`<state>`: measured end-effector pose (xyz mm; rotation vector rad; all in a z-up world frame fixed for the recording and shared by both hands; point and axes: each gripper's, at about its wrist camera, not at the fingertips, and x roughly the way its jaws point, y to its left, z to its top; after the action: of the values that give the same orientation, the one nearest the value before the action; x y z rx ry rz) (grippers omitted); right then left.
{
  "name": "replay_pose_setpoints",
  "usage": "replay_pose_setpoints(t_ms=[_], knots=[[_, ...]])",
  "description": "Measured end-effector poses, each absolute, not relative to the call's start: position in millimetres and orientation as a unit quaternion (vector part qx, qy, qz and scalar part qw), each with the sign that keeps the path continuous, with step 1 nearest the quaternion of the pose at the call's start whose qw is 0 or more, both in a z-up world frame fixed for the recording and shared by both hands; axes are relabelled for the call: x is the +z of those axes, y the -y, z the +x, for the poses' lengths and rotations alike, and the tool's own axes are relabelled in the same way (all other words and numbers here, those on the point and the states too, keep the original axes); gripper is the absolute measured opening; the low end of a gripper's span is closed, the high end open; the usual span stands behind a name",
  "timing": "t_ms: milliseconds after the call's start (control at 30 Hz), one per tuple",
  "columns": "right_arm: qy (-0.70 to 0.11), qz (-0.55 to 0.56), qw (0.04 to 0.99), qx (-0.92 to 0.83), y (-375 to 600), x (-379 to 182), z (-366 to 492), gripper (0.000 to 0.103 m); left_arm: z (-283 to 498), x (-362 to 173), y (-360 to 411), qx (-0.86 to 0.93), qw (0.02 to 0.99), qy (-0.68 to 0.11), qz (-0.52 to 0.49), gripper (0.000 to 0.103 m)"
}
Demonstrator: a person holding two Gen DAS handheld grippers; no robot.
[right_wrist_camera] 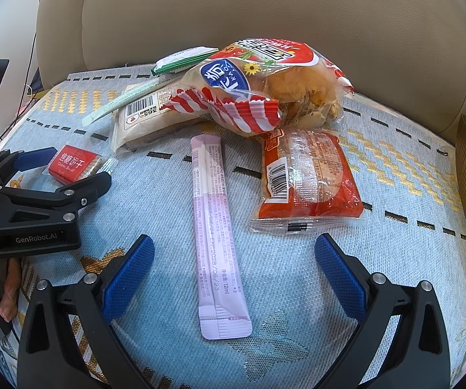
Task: Organize snacks
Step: 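Move both tools back over the snacks on the cloth, then grasp the red caramel biscuit pack with the left tool while the right tool grasps the pink stick pack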
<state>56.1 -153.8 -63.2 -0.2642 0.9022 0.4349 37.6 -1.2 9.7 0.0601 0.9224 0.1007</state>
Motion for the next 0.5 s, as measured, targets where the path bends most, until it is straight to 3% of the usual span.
replay_pose_setpoints(t_ms=[500], knots=[[-0.431,-0.126,0.869,0.207,153.9,-63.4,55.9,0.098,37.4,9.8,1.1,0.049,0.893,-0.446,0.027,0.100]])
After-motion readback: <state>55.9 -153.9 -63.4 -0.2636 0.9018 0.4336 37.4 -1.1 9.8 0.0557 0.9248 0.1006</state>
